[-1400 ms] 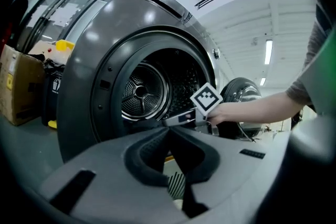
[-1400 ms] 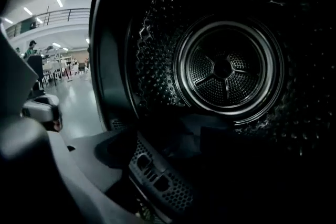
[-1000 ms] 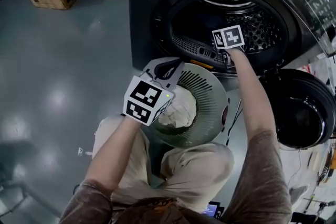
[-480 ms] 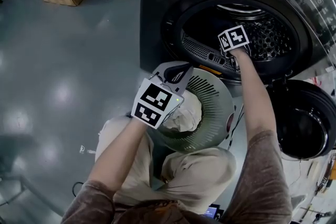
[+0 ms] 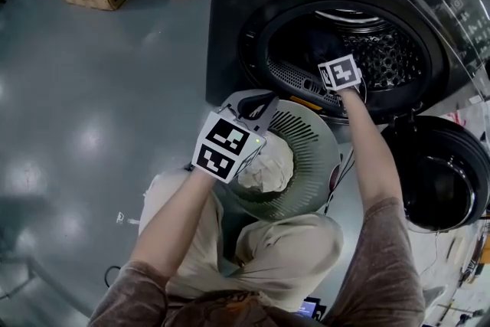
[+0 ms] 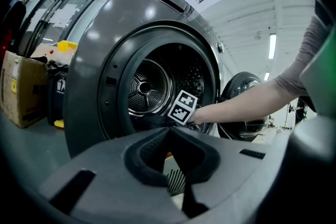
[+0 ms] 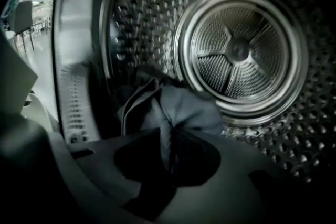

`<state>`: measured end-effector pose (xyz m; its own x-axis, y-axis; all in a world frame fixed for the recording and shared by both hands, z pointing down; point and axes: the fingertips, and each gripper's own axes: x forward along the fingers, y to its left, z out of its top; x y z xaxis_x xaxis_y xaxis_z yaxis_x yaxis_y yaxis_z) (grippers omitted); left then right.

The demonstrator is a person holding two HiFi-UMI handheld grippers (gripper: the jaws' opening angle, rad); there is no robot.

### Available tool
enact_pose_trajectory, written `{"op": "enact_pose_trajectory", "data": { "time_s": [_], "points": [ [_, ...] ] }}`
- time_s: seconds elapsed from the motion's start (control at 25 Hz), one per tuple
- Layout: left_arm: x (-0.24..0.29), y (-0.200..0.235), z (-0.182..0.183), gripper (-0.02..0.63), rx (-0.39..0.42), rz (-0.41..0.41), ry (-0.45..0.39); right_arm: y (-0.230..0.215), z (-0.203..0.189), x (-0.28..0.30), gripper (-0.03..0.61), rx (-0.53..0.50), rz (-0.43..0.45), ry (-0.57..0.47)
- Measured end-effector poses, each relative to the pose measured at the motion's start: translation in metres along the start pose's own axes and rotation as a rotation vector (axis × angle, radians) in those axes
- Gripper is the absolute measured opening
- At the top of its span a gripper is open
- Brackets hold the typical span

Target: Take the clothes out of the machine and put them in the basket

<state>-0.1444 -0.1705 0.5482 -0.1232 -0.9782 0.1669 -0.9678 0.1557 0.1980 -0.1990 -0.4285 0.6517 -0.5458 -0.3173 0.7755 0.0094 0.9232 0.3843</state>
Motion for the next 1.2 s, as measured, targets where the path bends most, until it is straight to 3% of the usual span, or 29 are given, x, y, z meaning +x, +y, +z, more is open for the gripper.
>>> {"op": "enact_pose_trajectory", "data": {
  "time_s": [0.24, 0.48, 0.72, 0.8, 0.88, 1.0, 1.08, 1.2],
  "points": [
    [-0.005, 0.011, -0.003, 0.006, -0.029, 0.007, 0.002, 0.02, 0.023, -0.077, 0.06, -0.003, 0.047, -0.221],
    [0.001, 0.005, -0.006, 0.006, -0.042, -0.02, 0.003, 0.06, -0.001, -0.165, 0.052, -0.033, 0.121, -0.31],
    [0.012, -0.005, -0.005, 0.006, -0.06, -0.056, -0.003, 0.107, -0.036, -0.226, 0.043, -0.033, 0.218, -0.326],
    [0.016, -0.011, -0.006, 0.006, -0.029, -0.064, 0.005, 0.121, -0.043, -0.239, 0.043, -0.034, 0.241, -0.326],
    [0.02, -0.016, -0.009, 0.006, 0.013, -0.068, 0.019, 0.138, -0.048, -0.25, 0.041, -0.03, 0.289, -0.327],
    [0.024, -0.021, -0.011, 0.006, 0.005, -0.079, 0.021, 0.168, -0.052, -0.263, 0.04, -0.029, 0.388, -0.324],
    [0.026, -0.021, -0.009, 0.006, -0.009, -0.083, 0.014, 0.189, -0.053, -0.265, 0.04, -0.063, 0.446, -0.307],
    [0.026, -0.022, -0.009, 0.006, -0.005, -0.081, 0.016, 0.208, -0.057, -0.256, 0.048, -0.173, 0.46, -0.272]
  ]
}}
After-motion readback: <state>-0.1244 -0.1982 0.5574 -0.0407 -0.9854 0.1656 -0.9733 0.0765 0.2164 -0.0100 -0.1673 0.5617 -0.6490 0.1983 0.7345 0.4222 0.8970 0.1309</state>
